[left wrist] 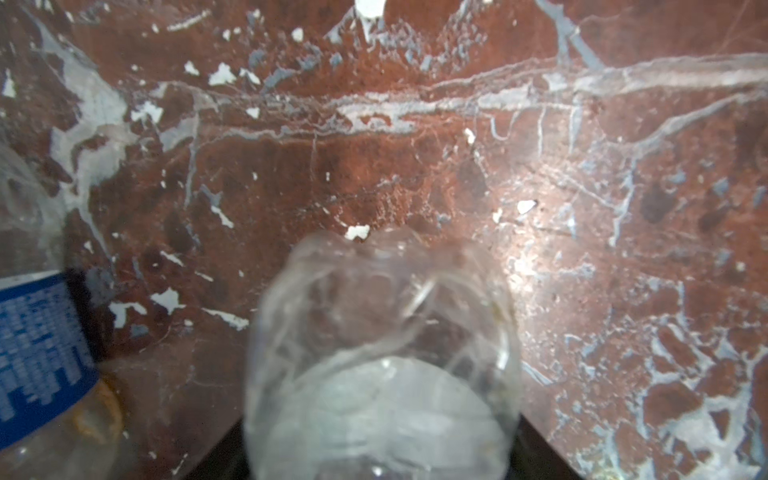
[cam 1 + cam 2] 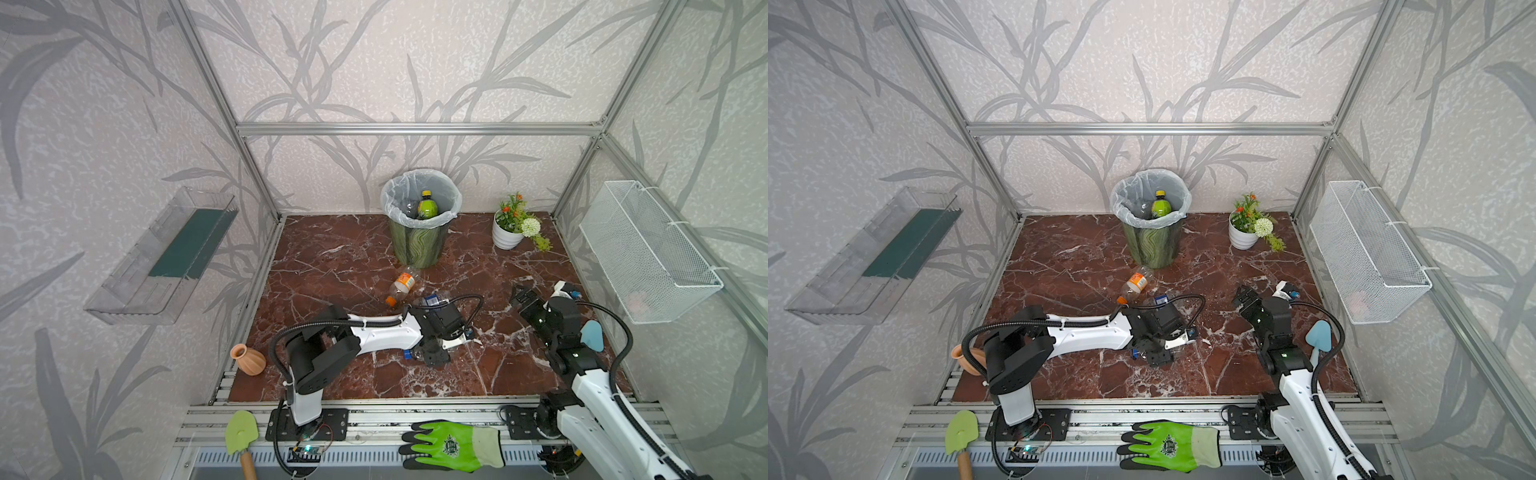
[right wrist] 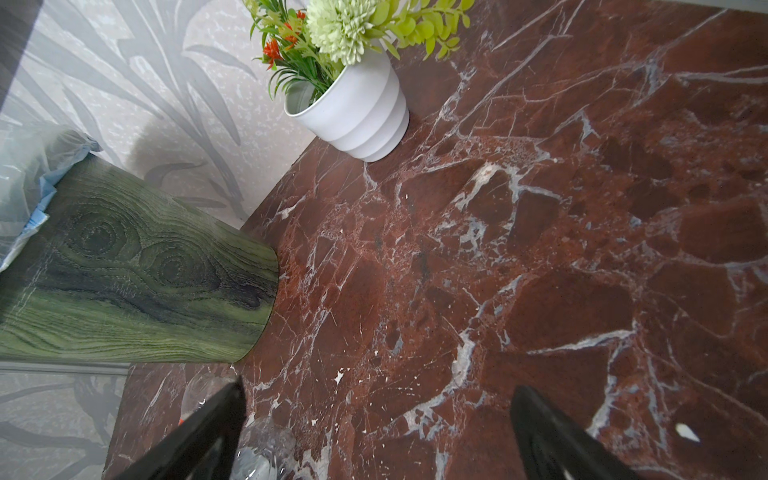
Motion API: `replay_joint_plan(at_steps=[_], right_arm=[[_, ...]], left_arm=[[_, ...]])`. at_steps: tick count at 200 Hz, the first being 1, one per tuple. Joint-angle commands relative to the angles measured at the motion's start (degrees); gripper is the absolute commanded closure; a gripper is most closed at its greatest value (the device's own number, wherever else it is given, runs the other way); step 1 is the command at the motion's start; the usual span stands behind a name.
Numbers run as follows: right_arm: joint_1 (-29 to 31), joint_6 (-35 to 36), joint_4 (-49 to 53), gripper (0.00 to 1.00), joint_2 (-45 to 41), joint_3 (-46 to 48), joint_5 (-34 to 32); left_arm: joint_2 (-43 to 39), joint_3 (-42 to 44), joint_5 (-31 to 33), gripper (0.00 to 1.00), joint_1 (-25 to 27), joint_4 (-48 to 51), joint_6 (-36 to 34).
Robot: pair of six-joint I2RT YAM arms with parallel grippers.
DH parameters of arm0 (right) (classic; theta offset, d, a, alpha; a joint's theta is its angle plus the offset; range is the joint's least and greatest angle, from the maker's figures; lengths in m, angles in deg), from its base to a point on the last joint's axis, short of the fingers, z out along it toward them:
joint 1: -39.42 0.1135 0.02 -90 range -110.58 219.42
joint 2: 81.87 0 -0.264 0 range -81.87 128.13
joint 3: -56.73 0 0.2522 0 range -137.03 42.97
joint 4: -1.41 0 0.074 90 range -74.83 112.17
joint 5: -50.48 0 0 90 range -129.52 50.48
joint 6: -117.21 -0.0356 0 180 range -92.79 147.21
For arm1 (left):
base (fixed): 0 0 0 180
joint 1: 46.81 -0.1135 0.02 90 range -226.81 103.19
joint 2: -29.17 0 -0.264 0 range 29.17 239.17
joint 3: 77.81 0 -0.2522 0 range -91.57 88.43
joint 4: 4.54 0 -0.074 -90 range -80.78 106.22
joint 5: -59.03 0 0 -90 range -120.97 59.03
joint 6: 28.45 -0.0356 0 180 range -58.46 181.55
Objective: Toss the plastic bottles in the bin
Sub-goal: 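Lift the blue-label bottle with the left gripper up over the bin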
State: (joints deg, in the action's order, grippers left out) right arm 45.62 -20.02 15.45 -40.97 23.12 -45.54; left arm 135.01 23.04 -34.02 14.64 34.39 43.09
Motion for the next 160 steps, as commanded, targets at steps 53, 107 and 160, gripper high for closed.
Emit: replay_joint_plan(at_steps=[53,107,160], right_arm=[[-0.7,-0.9,-1.2,0.01,0.6,-0.8,1.0],[-0.7,-1.3,-2.1,0.01,1.3,-0.6,1.6],[-0.7,-0.8,-6.4,0.01,3.2,-0.6,4.3]], left_arm=[[-5.5,1.0,-2.6,0.46,-1.0,-3.0,1.8],[-16.9,3.6,-4.0,0.49,-5.0,-8.7,6.6],[-33.0,3.0,10.8,0.49,-10.3,-14.5,9.8]])
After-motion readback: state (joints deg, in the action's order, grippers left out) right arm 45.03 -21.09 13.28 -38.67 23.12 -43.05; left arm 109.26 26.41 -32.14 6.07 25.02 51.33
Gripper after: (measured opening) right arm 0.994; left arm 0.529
